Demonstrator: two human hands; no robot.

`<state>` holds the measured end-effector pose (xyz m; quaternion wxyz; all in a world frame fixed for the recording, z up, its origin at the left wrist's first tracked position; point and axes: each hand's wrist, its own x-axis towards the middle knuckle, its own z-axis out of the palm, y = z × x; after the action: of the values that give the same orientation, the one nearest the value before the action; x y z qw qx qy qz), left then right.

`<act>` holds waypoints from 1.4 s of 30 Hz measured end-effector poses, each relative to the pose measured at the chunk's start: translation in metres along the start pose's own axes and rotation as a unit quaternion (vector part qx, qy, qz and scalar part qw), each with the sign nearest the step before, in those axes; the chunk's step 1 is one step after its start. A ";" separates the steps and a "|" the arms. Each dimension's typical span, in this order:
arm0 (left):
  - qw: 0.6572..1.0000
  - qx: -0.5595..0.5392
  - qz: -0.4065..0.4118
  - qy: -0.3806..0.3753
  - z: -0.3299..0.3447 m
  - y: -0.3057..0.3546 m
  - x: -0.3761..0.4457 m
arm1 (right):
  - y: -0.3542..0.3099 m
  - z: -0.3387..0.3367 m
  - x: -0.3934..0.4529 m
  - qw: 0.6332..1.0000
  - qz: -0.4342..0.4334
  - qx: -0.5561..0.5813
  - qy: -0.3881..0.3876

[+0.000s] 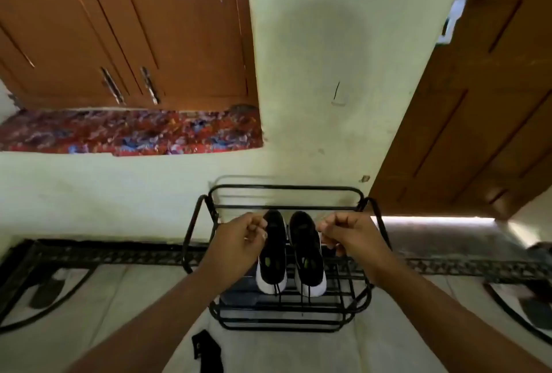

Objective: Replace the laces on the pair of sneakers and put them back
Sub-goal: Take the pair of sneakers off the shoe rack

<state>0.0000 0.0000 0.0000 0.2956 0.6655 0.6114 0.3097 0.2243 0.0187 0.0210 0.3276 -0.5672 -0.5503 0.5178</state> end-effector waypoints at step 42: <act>0.904 0.308 0.092 -0.281 0.220 -0.175 -0.111 | 0.336 0.070 -0.038 0.828 -0.149 -0.538 -0.059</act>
<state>0.0529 -0.1003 -0.2799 0.2050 0.8363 0.5039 -0.0680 0.2588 -0.0921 -0.3044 0.0105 -0.5330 -0.8379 0.1175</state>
